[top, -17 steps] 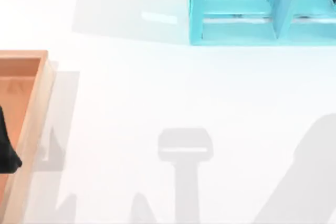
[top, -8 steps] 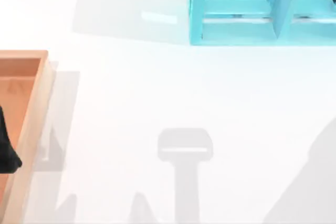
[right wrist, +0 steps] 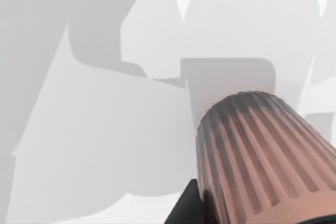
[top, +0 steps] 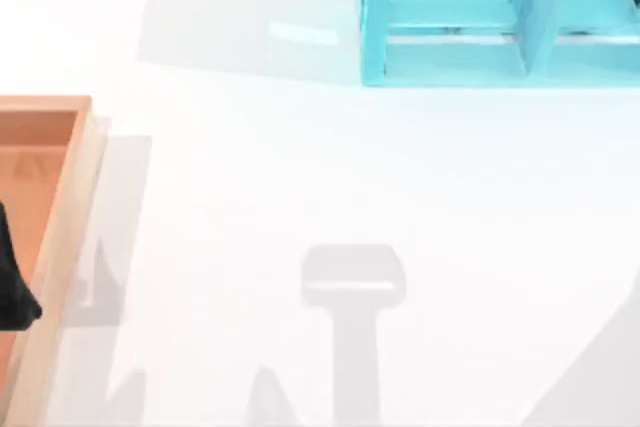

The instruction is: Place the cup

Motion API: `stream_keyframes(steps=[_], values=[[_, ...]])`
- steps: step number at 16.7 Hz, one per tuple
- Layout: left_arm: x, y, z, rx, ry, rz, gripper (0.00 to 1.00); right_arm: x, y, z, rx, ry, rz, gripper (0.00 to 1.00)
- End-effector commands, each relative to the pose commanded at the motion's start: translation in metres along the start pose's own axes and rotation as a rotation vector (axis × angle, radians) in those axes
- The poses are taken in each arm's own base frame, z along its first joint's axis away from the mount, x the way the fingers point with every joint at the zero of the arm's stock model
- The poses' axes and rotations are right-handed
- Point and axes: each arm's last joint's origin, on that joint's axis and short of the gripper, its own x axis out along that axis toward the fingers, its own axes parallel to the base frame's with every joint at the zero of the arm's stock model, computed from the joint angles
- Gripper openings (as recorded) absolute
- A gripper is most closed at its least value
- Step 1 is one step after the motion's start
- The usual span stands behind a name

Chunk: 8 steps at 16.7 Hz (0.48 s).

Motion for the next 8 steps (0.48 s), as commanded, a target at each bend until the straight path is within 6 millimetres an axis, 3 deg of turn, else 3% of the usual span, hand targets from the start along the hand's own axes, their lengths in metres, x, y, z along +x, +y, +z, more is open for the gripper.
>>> stream_keyframes(steps=[1,8], values=[[0.0000,0.0000,0.0000,0.000,0.000,0.000,1.00,0.0000,0.0000,0.0000,0.000,0.000,0.000,0.00],[0.0000,0.0000,0.0000,0.000,0.000,0.000,1.00,0.0000,0.0000,0.0000,0.000,0.000,0.000,0.53]])
